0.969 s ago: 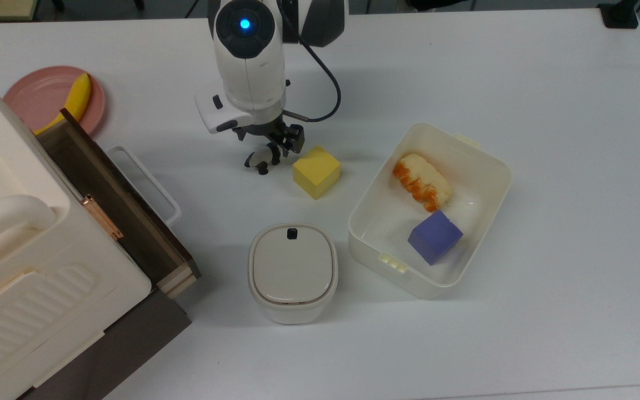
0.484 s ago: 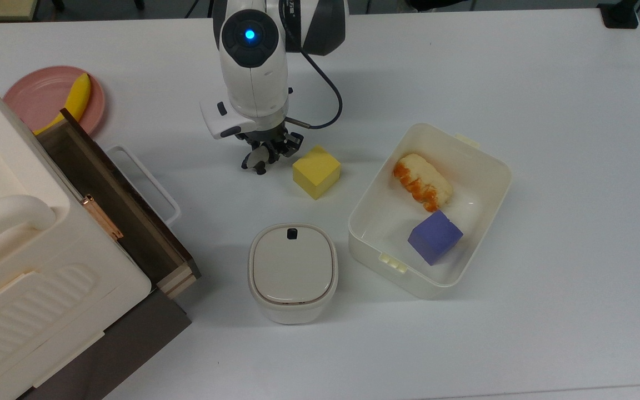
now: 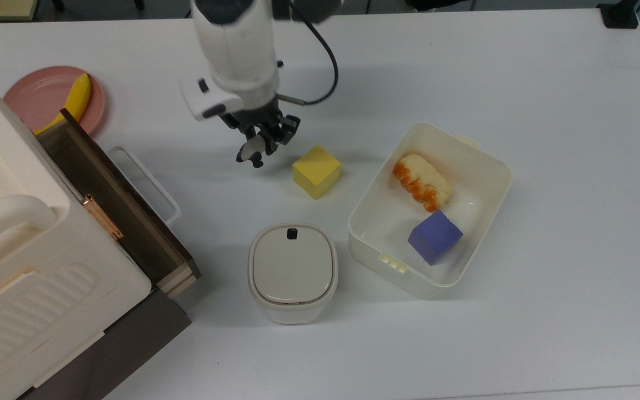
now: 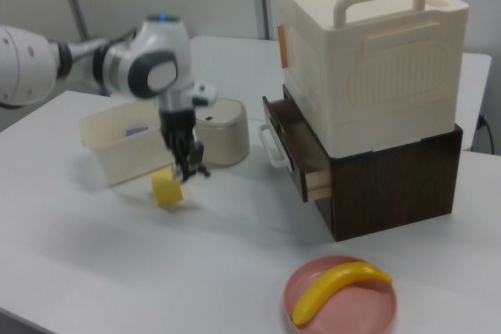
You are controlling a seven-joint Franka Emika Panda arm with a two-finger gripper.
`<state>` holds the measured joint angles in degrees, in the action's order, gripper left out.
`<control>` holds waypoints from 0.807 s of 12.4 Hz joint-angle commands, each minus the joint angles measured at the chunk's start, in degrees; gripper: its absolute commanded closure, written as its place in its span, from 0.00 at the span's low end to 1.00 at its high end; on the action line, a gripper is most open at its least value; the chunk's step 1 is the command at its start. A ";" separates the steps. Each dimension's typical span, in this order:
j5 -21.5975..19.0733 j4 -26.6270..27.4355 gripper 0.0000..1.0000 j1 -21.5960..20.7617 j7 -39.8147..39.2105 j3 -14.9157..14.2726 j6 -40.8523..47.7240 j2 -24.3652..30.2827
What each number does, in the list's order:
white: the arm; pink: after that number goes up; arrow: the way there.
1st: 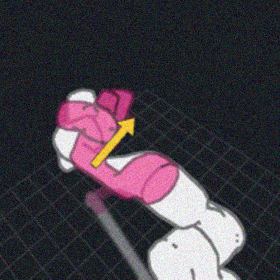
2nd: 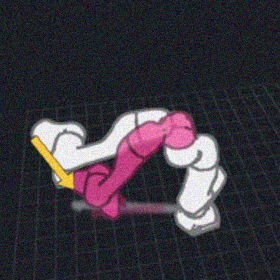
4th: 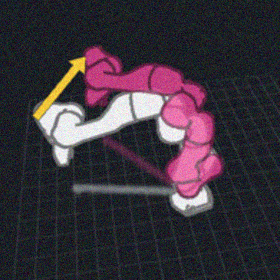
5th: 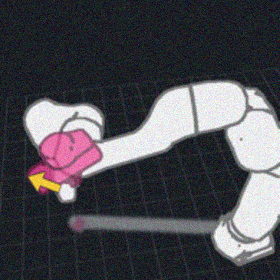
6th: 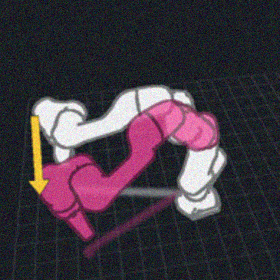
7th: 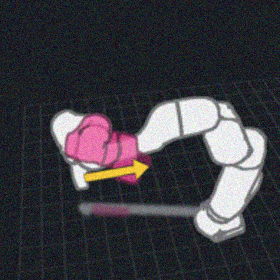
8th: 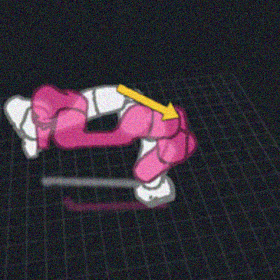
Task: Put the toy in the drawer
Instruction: 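Carry the held toy over the open wooden drawer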
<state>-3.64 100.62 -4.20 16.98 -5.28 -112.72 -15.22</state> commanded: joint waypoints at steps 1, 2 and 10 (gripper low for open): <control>-10.30 -11.91 1.00 1.65 -3.80 -5.42 3.13 0.19; -12.68 -13.94 1.00 2.08 -5.10 -7.79 0.42 -0.33; -0.86 -17.91 1.00 2.88 -47.30 -11.86 -14.43 -3.49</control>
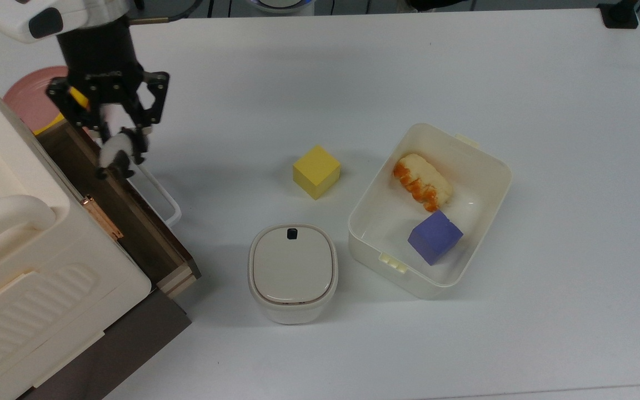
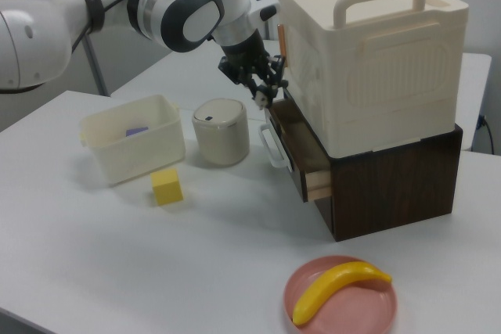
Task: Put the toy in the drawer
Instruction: 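Carry the held toy over the open wooden drawer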
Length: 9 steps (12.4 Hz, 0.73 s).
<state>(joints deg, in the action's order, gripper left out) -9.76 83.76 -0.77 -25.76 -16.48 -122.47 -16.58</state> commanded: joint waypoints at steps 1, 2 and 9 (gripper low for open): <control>7.10 -1.05 1.00 -0.29 -6.91 -0.75 -6.45 -2.92; 8.60 -0.97 1.00 -0.20 -10.15 -1.18 -7.77 -3.45; 12.66 1.93 0.15 -0.64 -11.33 -1.63 -11.91 -4.69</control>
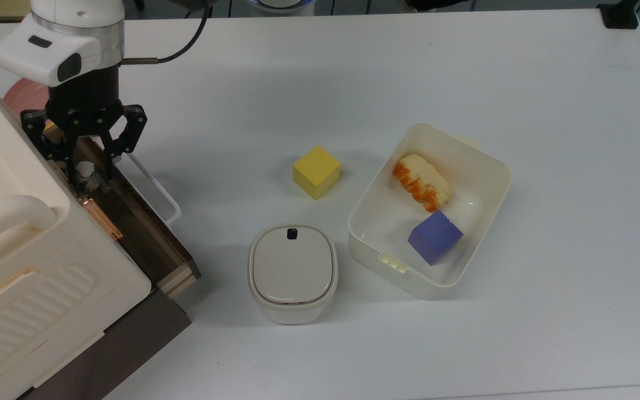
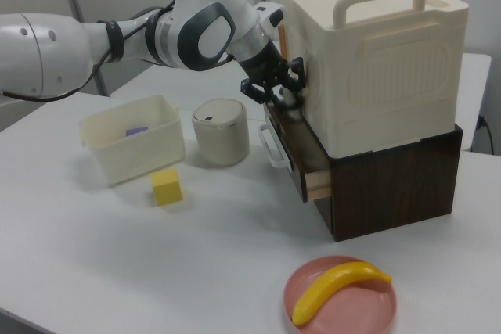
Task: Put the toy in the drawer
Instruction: 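Lower the toy into the drawer and open the gripper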
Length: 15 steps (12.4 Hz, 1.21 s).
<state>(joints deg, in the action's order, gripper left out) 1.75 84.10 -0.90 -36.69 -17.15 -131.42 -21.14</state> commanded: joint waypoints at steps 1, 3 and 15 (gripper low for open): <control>1.15 1.68 0.00 -0.51 -0.31 -0.96 -2.96 -0.13; 1.06 1.68 0.00 -0.77 0.48 -0.96 -2.96 -0.13; 0.71 1.77 0.00 -4.03 46.16 11.24 26.54 6.46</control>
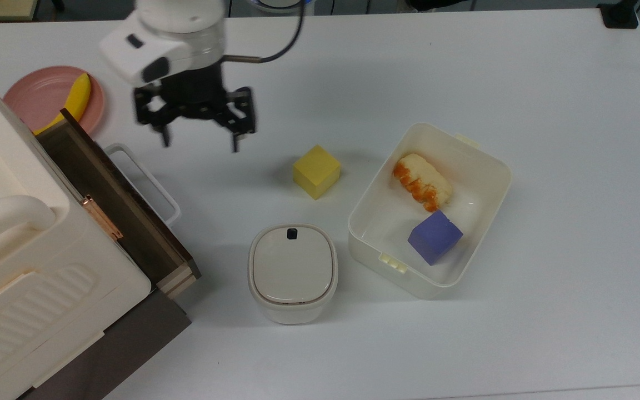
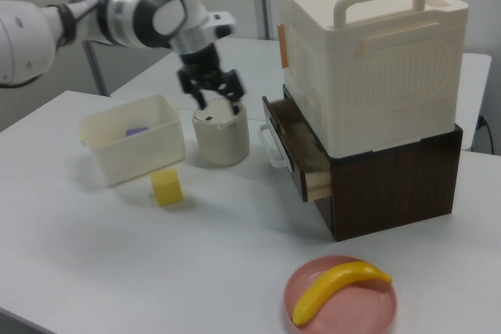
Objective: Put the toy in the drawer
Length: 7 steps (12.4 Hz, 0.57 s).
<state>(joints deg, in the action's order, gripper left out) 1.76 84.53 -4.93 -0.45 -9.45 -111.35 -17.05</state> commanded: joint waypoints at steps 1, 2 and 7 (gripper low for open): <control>0.62 1.34 0.00 0.10 12.11 4.60 9.10 2.63; 0.44 1.34 0.00 0.10 12.83 5.49 11.56 3.24; 0.35 2.39 0.00 1.07 12.14 8.57 16.33 5.97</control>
<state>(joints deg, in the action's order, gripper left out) 1.76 84.66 -4.86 11.23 -1.85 -97.41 -14.43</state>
